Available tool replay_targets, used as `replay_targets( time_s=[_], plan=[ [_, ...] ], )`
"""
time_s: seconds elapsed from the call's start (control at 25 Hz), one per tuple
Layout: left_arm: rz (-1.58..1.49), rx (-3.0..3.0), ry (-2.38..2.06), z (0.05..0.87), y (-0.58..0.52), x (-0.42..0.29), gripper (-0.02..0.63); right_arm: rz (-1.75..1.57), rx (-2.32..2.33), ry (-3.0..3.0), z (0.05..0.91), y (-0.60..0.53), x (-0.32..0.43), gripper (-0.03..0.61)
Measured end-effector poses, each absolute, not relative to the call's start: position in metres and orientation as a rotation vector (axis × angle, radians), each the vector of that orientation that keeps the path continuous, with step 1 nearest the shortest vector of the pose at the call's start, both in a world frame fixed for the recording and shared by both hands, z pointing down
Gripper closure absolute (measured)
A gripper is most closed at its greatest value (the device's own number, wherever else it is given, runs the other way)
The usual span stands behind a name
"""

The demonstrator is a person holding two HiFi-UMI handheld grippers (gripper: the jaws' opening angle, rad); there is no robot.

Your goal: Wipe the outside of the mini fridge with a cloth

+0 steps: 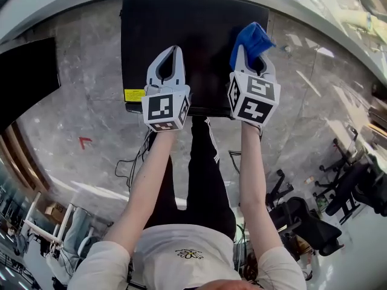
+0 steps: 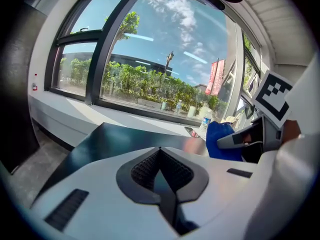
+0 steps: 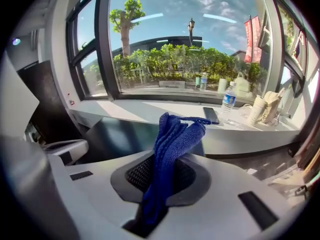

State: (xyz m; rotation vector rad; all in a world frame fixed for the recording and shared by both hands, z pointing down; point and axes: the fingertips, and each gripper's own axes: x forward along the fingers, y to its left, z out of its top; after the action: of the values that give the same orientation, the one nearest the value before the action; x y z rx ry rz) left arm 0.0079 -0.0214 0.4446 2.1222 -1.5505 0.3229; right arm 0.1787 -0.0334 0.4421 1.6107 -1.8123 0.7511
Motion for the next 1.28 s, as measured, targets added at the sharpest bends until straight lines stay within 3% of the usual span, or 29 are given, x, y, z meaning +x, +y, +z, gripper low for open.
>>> replay_targets(
  time_s=[0.4, 0.72, 1.28],
  plan=[
    [0.301, 1.968, -1.731, 0.447, -0.021, -0.143, 0.609, 0.738, 1.306, -2.053, 0.433, -0.033, -0.037, 0.506],
    [0.268, 1.863, -1.797, 0.457, -0.012, -0.231, 0.609, 0.776, 1.204, -2.082, 0.443, -0.031, -0.138, 0.507],
    [0.269, 1.836, -1.811, 0.469, 0.003, -0.263, 0.609, 0.668, 1.159, -1.996, 0.478, -0.03, -0.155, 0.506]
  ],
)
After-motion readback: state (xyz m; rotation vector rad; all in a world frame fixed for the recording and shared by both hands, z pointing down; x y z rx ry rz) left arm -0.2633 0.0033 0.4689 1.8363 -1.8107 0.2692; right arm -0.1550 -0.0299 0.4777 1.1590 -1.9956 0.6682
